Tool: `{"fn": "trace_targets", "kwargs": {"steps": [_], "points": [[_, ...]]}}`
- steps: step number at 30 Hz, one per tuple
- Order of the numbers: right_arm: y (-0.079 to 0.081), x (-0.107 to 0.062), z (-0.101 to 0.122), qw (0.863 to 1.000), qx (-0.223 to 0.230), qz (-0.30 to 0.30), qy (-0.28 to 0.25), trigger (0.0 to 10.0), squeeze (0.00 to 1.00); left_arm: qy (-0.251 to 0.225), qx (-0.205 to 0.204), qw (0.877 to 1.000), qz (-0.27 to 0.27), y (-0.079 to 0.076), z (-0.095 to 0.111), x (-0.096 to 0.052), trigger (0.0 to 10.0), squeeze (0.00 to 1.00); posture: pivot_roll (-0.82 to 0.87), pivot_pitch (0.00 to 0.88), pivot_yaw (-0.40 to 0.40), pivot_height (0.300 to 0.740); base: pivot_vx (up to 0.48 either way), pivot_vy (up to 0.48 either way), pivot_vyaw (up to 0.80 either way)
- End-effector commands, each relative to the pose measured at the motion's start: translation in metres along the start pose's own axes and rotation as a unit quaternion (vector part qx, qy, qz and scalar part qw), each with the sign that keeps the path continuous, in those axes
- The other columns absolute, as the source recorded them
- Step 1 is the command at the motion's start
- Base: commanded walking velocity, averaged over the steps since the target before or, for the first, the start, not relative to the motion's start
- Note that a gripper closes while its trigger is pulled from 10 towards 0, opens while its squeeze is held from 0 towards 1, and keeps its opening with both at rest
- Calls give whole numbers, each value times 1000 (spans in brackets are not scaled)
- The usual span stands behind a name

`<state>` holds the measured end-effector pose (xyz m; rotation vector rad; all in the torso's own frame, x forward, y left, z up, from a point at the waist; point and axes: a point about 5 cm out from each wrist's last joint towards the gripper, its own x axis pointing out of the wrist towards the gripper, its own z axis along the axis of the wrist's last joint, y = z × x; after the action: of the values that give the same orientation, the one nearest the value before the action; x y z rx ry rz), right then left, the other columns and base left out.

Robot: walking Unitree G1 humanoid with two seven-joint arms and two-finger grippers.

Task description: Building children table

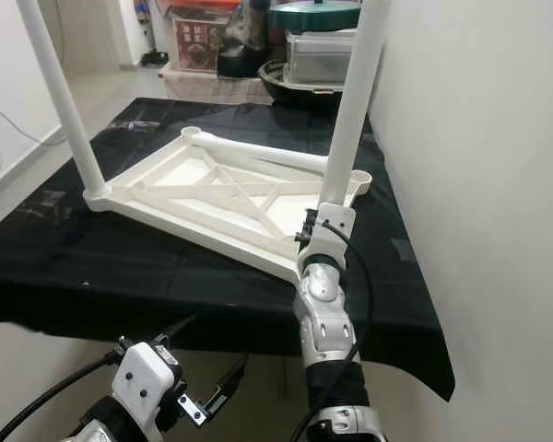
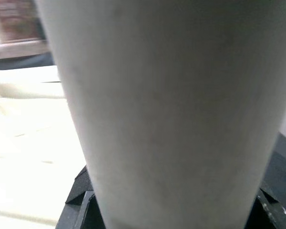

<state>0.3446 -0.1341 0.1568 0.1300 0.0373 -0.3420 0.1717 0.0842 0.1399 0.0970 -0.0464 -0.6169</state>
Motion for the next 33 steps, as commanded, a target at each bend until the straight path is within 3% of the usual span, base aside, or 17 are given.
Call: {"fn": "trace_targets", "kwargs": {"steps": [1,2,8,9,12,16,17,18,20,21,22,23,26,27,29,30,33], "points": [[-11,-3,-24,996,15,-54,62,10000,0,7,4,1000,2,0,-3,-1,10000,0,121,83,-33,740,0,0,0],[8,-6,-13,999,31,-14,32,10000,1000,7,4,1000,3,0,-3,0,10000,0,120,83,-33,740,0,0,0],[23,-5,-4,997,48,59,13,10000,1000,7,3,1000,1,-1,-4,0,10000,0,112,86,-30,740,0,0,0],[29,-6,-2,992,63,110,14,10000,0,7,2,1000,0,-1,-4,0,10000,0,109,84,-32,740,0,0,0],[36,-7,0,983,80,167,16,10000,0,7,2,1000,-1,-1,-4,1,10000,0,109,85,-32,740,0,0,0],[35,-9,-2,950,77,301,39,10000,0,8,1,1000,-2,-1,-4,1,10000,0,109,87,-32,740,0,0,0],[31,-8,-1,928,66,363,46,10000,0,7,1,1000,-1,-1,-4,1,10000,0,108,88,-31,740,0,0,0],[31,-8,-1,928,66,363,46,10000,0,7,1,1000,-1,-1,-4,1,10000,0,108,88,-31,740,0,0,0],[22,-9,4,890,42,451,50,10000,0,7,1,1000,-1,0,-4,1,10000,0,109,89,-29,740,0,0,0],[22,-9,4,890,42,451,50,10000,0,7,1,1000,-1,0,-4,1,10000,0,109,89,-29,740,0,0,0],[17,-9,9,864,23,501,45,10000,0,7,2,1000,-1,0,-3,1,10000,0,113,89,-30,740,0,0,0],[17,-9,9,864,23,501,45,10000,0,7,2,1000,-1,0,-3,1,10000,0,113,89,-30,740,0,0,0],[11,-16,18,792,-4,609,49,10000,0,7,2,1000,0,0,-3,0,10000,0,118,91,-31,740,0,0,0],[11,-16,18,792,-4,609,49,10000,0,7,2,1000,0,0,-3,0,10000,0,118,91,-31,740,0,0,0],[12,-22,22,742,-15,668,51,10000,0,7,3,1000,0,0,-3,0,10000,0,120,92,-31,740,0,0,0],[12,-22,22,742,-15,668,51,10000,0,7,3,1000,0,0,-3,0,10000,0,120,92,-31,740,0,0,0],[14,-23,28,706,-13,706,53,10000,0,7,4,1000,2,0,-2,1,10000,0,126,92,-32,740,0,0,0]]}}
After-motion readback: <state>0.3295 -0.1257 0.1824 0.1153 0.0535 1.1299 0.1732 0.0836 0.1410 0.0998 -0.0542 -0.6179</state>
